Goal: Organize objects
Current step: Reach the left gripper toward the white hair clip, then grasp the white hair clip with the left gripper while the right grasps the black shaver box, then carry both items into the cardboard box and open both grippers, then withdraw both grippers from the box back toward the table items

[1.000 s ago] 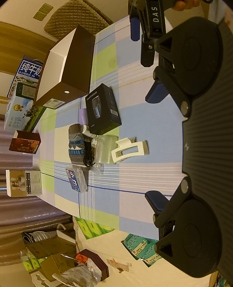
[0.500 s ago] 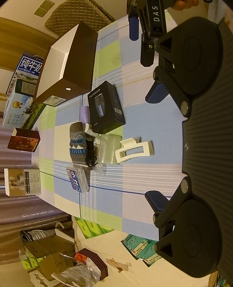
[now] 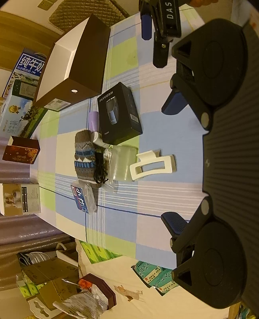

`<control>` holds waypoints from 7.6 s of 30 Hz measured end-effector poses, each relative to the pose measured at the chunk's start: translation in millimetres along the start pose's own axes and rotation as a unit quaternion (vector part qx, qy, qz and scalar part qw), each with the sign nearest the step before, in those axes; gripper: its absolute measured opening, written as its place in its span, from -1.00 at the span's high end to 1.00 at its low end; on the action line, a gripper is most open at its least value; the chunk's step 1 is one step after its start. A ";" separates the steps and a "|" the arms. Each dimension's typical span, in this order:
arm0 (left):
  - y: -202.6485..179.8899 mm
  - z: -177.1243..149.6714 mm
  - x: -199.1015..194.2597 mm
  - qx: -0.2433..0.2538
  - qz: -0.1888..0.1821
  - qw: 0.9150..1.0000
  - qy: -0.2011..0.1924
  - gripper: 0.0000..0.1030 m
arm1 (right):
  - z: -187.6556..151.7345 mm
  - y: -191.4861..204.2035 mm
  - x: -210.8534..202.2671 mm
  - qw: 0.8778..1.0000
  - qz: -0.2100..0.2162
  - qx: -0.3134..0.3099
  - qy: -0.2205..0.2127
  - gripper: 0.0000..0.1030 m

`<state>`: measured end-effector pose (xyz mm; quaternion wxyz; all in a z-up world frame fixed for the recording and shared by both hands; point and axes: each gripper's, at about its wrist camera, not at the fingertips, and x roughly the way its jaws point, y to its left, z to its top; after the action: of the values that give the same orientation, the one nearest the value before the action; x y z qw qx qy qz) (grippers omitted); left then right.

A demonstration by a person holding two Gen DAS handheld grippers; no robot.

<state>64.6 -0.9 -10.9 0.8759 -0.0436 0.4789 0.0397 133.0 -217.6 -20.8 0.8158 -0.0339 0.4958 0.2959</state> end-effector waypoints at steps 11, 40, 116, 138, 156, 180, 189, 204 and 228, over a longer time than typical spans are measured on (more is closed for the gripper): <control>4.2 7.3 44.1 -0.016 0.019 0.999 0.024 -0.98 | 26.1 -36.3 19.7 1.000 0.003 0.021 -0.005 -0.97; 11.0 6.0 111.9 -0.069 0.037 0.996 0.047 0.31 | 92.9 -51.0 78.8 0.992 0.099 -0.048 -0.060 -0.30; -194.6 178.3 87.7 0.111 -0.083 0.986 -0.097 0.32 | 117.2 -227.4 -85.5 0.984 -0.060 0.021 -0.166 -0.49; -256.8 253.1 211.7 0.132 -0.032 0.990 -0.031 0.32 | 189.2 -306.9 47.1 0.976 -0.216 -0.022 -0.032 -0.50; -271.6 248.7 232.4 0.168 -0.003 0.985 -0.025 -0.21 | 172.8 -309.5 28.7 0.985 -0.162 0.003 -0.068 -0.88; -223.0 198.1 94.1 0.078 -0.030 0.994 -0.073 -0.63 | 127.4 -269.8 -44.9 0.989 -0.063 0.037 -0.131 -0.96; -192.3 166.7 64.4 0.065 -0.023 0.996 -0.063 -0.63 | 106.0 -226.8 -54.0 0.990 -0.050 0.044 -0.126 -0.96; -116.6 123.7 44.4 0.065 -0.031 0.997 -0.039 -0.63 | 66.9 -138.5 -46.4 0.993 -0.049 0.052 -0.098 -0.96; 9.4 69.5 25.5 0.001 0.016 1.000 -0.013 -0.63 | 48.0 -29.2 9.9 0.999 -0.003 0.017 -0.047 -0.96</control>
<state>135.4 17.0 4.6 0.8814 -0.0341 0.4680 0.0535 189.3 -220.5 -11.7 0.8398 -0.0078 0.4614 0.2860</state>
